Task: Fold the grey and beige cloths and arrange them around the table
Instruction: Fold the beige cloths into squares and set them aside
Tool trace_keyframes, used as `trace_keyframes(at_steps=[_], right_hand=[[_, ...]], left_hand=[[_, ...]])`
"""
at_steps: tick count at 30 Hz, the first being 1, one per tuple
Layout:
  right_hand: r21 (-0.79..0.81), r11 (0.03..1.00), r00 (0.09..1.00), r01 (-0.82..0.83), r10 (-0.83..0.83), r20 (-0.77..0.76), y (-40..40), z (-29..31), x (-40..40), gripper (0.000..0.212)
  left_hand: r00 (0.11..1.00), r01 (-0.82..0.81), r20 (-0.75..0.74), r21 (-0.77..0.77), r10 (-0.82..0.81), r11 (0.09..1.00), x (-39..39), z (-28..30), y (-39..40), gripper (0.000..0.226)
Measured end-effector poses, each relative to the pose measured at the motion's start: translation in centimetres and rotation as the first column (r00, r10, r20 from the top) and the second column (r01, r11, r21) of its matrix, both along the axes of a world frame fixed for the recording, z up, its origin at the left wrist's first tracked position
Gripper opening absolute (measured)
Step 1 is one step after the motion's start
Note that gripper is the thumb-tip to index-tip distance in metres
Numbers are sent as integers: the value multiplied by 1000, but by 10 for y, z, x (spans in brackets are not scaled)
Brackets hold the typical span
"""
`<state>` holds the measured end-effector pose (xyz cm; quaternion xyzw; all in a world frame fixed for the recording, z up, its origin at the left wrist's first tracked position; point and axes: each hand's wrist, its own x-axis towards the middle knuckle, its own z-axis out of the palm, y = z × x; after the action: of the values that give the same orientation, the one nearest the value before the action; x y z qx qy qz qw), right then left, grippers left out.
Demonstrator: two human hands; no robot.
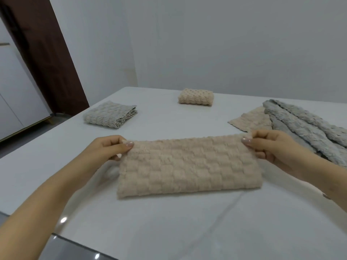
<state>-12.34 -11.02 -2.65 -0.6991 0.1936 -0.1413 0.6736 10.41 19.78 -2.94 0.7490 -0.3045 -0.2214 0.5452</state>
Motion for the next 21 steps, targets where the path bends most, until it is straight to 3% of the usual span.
trace_keyframes(at_steps=[3,7,12,18,21], right_hand=[[-50,992,991,116,-119,-57,-13,-3,30,20],[-220,961,971,166,-198,-133,-19,-16,54,17],[-301,922,959,245,-276,-64,-14,-23,61,14],[-336,901,954,273,-298,-24,-9,-27,61,11],[-432,858,951,278,-310,-3,-9,-31,63,9]], left_hand=[[995,-85,64,82,79,993,14,-6,-21,26],[972,-202,148,110,185,973,23,-18,-37,26],[904,-311,327,63,274,948,21,-26,-39,18],[877,-352,357,21,322,936,25,-32,-39,11],[863,-356,389,13,323,935,27,-34,-39,11]])
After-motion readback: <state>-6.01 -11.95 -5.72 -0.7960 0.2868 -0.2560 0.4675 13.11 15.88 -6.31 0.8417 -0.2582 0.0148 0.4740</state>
